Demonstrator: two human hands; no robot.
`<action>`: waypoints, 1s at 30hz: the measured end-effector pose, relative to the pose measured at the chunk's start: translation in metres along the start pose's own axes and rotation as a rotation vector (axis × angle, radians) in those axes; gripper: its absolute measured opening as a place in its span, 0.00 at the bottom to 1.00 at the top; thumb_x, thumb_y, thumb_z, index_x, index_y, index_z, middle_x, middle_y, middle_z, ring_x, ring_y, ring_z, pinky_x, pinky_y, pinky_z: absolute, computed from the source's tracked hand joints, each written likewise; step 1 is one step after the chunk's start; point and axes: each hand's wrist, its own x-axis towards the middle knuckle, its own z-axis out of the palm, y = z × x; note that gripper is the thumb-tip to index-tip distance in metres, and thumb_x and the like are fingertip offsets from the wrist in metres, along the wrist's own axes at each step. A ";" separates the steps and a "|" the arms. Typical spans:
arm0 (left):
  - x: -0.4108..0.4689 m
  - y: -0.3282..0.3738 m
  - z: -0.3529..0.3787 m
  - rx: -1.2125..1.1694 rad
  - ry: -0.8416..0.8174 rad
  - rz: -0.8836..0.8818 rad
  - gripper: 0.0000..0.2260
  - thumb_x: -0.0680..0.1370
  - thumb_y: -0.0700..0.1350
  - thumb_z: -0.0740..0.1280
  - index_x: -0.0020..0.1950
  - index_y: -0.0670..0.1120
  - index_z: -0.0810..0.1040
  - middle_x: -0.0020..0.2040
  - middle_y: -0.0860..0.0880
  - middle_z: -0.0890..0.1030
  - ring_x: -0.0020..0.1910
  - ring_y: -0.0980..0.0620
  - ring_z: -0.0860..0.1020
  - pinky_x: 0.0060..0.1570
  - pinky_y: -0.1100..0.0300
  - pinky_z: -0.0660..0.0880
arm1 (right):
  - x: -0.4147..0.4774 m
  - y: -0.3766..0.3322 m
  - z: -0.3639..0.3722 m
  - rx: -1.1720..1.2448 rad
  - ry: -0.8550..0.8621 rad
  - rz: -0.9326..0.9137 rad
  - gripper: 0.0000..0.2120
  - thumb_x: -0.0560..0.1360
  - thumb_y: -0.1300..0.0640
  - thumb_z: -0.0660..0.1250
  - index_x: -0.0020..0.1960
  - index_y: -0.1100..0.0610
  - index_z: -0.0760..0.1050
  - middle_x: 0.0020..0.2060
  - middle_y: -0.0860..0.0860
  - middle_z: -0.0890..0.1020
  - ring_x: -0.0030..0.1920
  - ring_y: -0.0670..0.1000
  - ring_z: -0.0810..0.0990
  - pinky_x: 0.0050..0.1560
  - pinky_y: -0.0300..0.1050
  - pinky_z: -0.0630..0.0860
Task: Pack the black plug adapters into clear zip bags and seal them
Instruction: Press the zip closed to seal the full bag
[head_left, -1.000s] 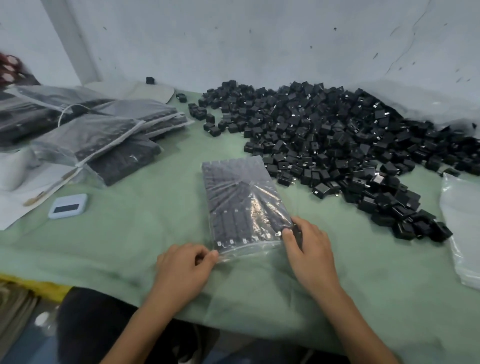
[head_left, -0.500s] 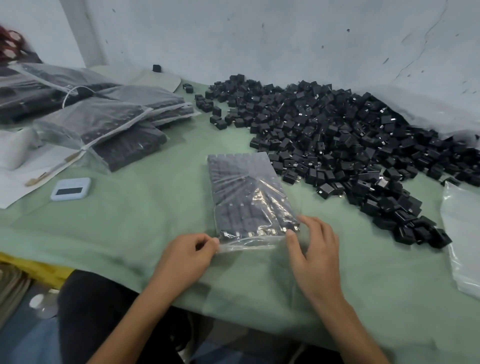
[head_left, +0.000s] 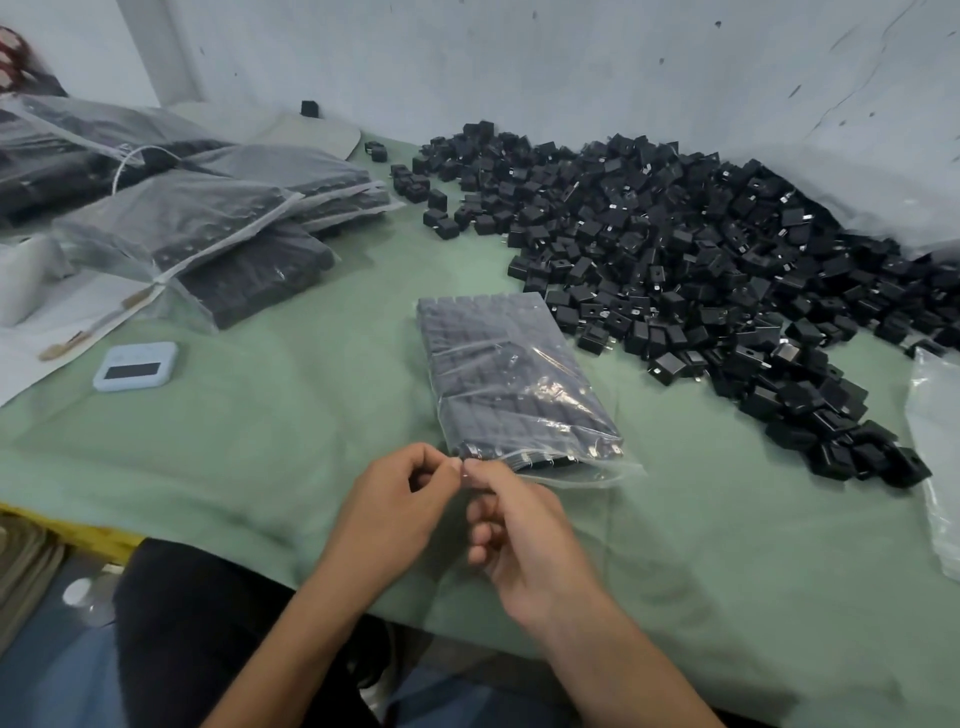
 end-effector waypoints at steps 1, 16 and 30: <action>0.000 -0.001 0.000 0.003 -0.001 -0.007 0.09 0.70 0.59 0.64 0.39 0.57 0.80 0.29 0.56 0.78 0.30 0.59 0.72 0.39 0.51 0.74 | 0.001 0.001 0.001 0.009 0.014 -0.006 0.05 0.72 0.57 0.72 0.41 0.58 0.78 0.24 0.49 0.73 0.21 0.45 0.68 0.21 0.36 0.65; -0.008 -0.003 0.000 0.028 0.007 -0.067 0.10 0.71 0.60 0.64 0.38 0.55 0.79 0.31 0.50 0.78 0.32 0.54 0.74 0.41 0.46 0.76 | 0.007 0.014 0.005 0.080 0.064 -0.022 0.05 0.73 0.61 0.68 0.45 0.60 0.73 0.24 0.49 0.72 0.22 0.46 0.69 0.22 0.38 0.68; -0.010 -0.001 -0.002 0.177 0.015 0.003 0.13 0.77 0.50 0.69 0.34 0.48 0.76 0.26 0.58 0.73 0.27 0.57 0.69 0.32 0.56 0.69 | 0.004 0.013 0.005 0.087 0.125 0.001 0.04 0.74 0.61 0.67 0.45 0.61 0.74 0.24 0.49 0.70 0.22 0.46 0.69 0.22 0.38 0.69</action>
